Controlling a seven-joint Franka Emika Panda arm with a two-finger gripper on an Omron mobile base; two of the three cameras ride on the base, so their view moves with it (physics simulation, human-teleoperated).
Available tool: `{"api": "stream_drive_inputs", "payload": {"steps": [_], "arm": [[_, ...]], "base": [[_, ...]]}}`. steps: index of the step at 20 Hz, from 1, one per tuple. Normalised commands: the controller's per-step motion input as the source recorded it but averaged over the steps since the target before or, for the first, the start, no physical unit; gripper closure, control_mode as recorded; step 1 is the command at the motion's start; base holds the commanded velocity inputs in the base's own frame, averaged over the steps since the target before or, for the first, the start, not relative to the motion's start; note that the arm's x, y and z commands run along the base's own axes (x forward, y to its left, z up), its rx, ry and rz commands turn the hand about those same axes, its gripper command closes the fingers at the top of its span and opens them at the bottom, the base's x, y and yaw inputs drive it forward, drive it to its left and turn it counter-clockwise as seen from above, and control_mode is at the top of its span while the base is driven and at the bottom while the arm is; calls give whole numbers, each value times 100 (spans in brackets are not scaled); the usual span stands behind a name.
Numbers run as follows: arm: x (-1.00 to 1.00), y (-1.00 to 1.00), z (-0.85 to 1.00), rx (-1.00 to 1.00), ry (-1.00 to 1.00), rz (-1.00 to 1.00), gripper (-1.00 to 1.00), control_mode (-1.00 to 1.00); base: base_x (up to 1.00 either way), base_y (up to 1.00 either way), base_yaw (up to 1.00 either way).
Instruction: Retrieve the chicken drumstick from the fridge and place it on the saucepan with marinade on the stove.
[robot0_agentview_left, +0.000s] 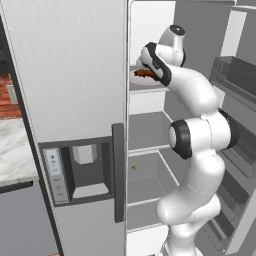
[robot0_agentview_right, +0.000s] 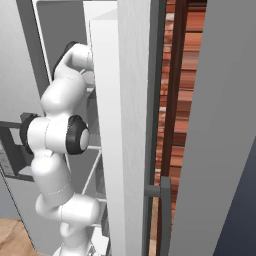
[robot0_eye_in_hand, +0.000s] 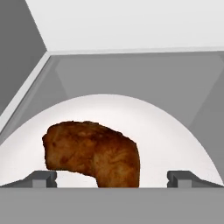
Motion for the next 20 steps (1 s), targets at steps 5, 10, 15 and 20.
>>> {"api": "stream_drive_inputs", "payload": {"steps": [5, 10, 15, 20], "arm": [[-2, 0, -8, 0, 0, 0, -100, -100], [0, 0, 0, 0, 0, 0, -100, -100], [0, 0, 0, 0, 2, 0, -100, -100], [0, 0, -8, 0, 5, 0, -100, -100]], "base": [[0, 0, 0], [0, 0, 0], [0, 0, 0], [0, 0, 0]]}}
